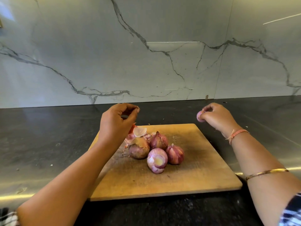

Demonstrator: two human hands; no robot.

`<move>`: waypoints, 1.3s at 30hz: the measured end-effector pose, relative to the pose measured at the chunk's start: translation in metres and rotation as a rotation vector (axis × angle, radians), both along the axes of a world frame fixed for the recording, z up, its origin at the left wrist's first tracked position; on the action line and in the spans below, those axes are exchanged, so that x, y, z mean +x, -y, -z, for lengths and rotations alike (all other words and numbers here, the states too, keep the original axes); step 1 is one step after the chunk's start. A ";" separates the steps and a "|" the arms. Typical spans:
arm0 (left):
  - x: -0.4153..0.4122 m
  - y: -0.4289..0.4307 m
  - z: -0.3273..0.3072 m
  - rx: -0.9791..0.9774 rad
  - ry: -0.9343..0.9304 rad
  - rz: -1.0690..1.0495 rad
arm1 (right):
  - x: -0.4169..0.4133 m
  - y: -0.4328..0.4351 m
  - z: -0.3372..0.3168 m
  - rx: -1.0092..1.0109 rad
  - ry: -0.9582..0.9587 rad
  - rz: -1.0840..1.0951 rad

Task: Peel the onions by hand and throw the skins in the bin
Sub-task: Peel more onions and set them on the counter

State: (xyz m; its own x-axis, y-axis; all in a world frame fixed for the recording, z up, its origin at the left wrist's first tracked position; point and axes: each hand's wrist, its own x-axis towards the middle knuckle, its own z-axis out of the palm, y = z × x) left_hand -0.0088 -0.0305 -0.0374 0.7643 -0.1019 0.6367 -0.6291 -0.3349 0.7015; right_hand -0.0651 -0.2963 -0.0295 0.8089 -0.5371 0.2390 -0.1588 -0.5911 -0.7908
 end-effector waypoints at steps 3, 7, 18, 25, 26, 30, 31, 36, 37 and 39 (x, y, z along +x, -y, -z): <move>0.001 -0.001 0.000 0.009 -0.004 -0.035 | 0.003 0.002 0.005 -0.006 -0.154 0.046; 0.003 -0.003 0.002 0.027 0.003 -0.064 | 0.008 0.008 0.013 -0.035 -0.265 0.079; 0.004 -0.004 0.003 0.042 -0.015 -0.071 | 0.011 0.008 0.012 -0.076 -0.340 0.070; 0.004 -0.006 0.001 0.048 -0.006 -0.081 | 0.007 -0.007 0.005 -0.177 -0.075 0.013; 0.005 -0.007 0.000 0.049 -0.001 -0.086 | 0.005 -0.013 0.003 -0.189 0.025 -0.034; 0.009 -0.013 -0.003 0.052 0.010 -0.104 | 0.001 -0.045 0.000 -0.113 0.158 -0.362; 0.011 -0.015 -0.003 0.051 0.009 -0.107 | 0.000 -0.051 0.000 -0.061 0.121 -0.464; 0.016 -0.017 -0.002 0.034 0.011 -0.118 | -0.003 -0.065 0.005 -0.003 -0.199 -0.773; 0.016 -0.017 -0.002 0.039 0.011 -0.115 | -0.003 -0.066 0.005 -0.008 -0.234 -0.791; 0.015 -0.015 -0.002 0.056 0.012 -0.112 | -0.002 -0.069 0.007 -0.005 -0.267 -0.817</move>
